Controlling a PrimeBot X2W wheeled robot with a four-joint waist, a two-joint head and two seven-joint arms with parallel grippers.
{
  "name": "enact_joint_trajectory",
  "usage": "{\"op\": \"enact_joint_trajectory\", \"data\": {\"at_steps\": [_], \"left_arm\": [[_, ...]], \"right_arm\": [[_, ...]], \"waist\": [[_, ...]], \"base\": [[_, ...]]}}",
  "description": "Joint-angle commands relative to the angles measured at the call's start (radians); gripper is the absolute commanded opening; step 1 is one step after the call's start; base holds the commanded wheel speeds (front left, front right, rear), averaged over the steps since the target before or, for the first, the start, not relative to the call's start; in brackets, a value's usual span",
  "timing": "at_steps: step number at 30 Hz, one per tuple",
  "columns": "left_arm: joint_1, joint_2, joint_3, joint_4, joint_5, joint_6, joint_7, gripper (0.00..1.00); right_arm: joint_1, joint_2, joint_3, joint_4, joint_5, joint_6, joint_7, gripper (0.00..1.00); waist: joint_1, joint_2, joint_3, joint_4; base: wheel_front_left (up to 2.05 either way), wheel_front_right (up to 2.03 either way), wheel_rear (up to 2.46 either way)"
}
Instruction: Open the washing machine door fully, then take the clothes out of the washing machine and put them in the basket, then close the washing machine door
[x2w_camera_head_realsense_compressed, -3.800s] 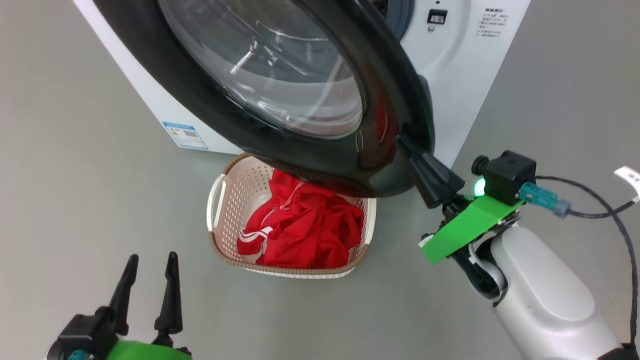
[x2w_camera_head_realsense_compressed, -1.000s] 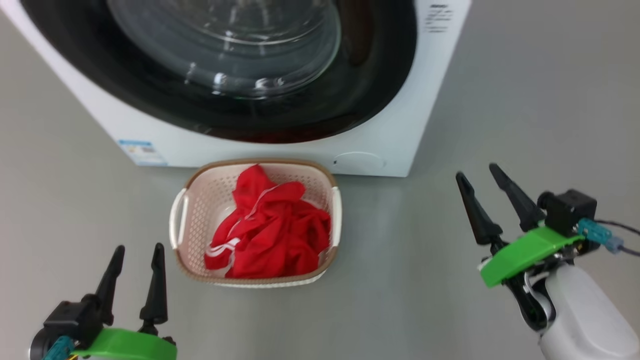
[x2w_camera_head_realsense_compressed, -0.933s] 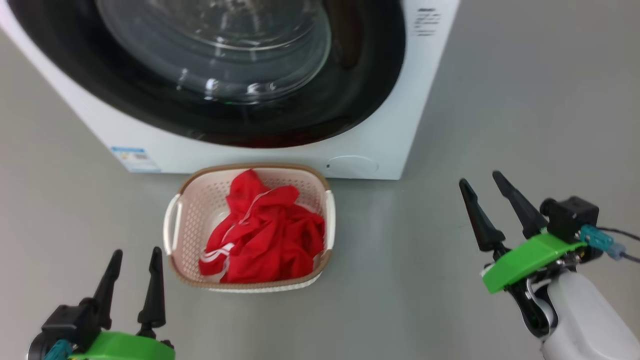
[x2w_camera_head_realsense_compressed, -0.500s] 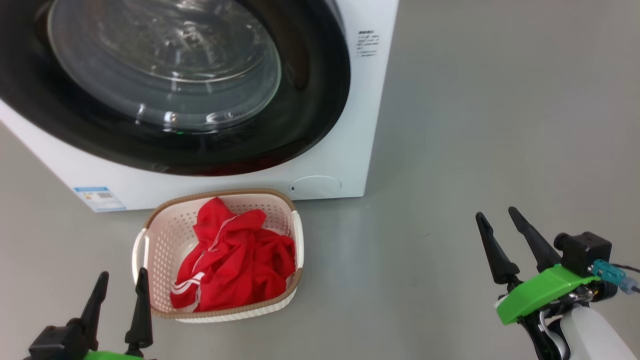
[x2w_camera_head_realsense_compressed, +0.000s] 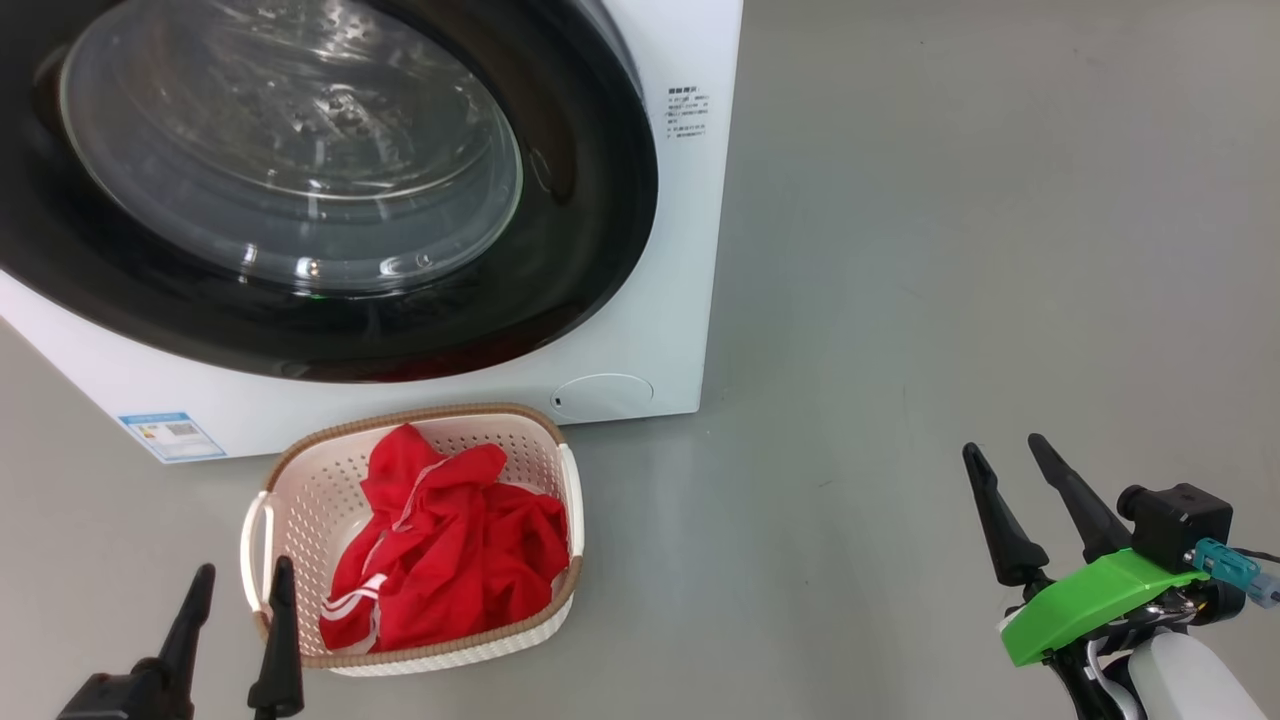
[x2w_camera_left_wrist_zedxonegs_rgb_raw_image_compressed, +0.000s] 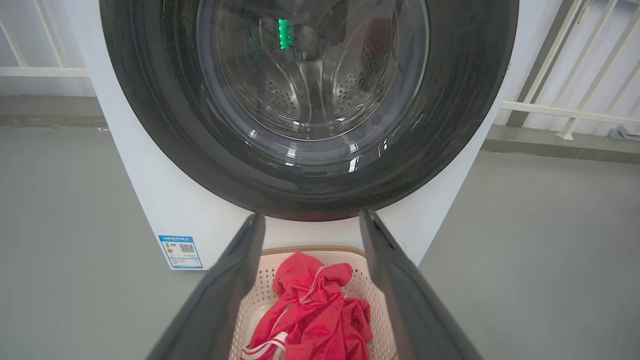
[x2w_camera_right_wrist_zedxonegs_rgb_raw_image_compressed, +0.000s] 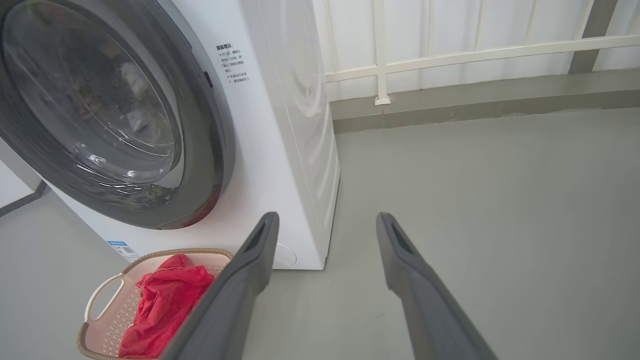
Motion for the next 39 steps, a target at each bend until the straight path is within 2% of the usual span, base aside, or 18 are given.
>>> {"op": "enact_joint_trajectory", "data": {"at_steps": [1,8,9,18,22,26,39], "left_arm": [[-0.010,0.014,0.033,-0.026,-0.002,-0.003,-0.008,1.00],[-0.014,0.017,0.028,-0.024,-0.005,-0.003,-0.008,1.00],[0.004,0.000,-0.005,0.000,-0.001,0.000,0.000,0.00],[0.016,-0.040,-0.013,0.063,-0.031,0.000,0.014,0.00],[0.014,-0.041,-0.010,0.061,-0.074,0.000,0.026,0.00],[0.008,-0.041,-0.006,0.062,-0.127,0.000,0.039,0.00],[-0.006,-0.042,0.006,0.062,-0.266,0.000,0.076,0.00]], "right_arm": [[0.009,-0.004,0.014,-0.021,-0.005,-0.002,-0.005,1.00],[0.006,0.000,0.013,-0.024,-0.009,-0.002,-0.005,1.00],[0.001,0.007,-0.005,0.000,-0.001,0.000,0.000,0.00],[0.046,0.049,-0.001,0.059,0.025,0.000,0.009,0.00],[0.051,0.053,-0.009,0.050,0.063,0.000,0.020,0.00],[0.054,0.059,-0.018,0.043,0.110,0.000,0.034,0.00],[0.062,0.074,-0.042,0.020,0.233,0.000,0.072,0.00]], "waist": [[0.0000,-0.0001,0.000,0.001],[0.0000,-0.0001,0.001,0.007],[0.0000,-0.0001,0.001,0.007],[0.0002,-0.0001,0.000,0.008],[0.0023,-0.0001,-0.007,0.011],[0.0001,-0.0001,-0.009,0.013],[0.0000,-0.0001,-0.020,0.020]], "base": [[0.00,0.00,0.00],[0.00,0.00,0.00],[0.00,0.00,0.00],[0.00,0.00,0.00],[0.00,0.00,0.00],[0.00,0.00,0.00],[0.00,0.00,0.00]]}}
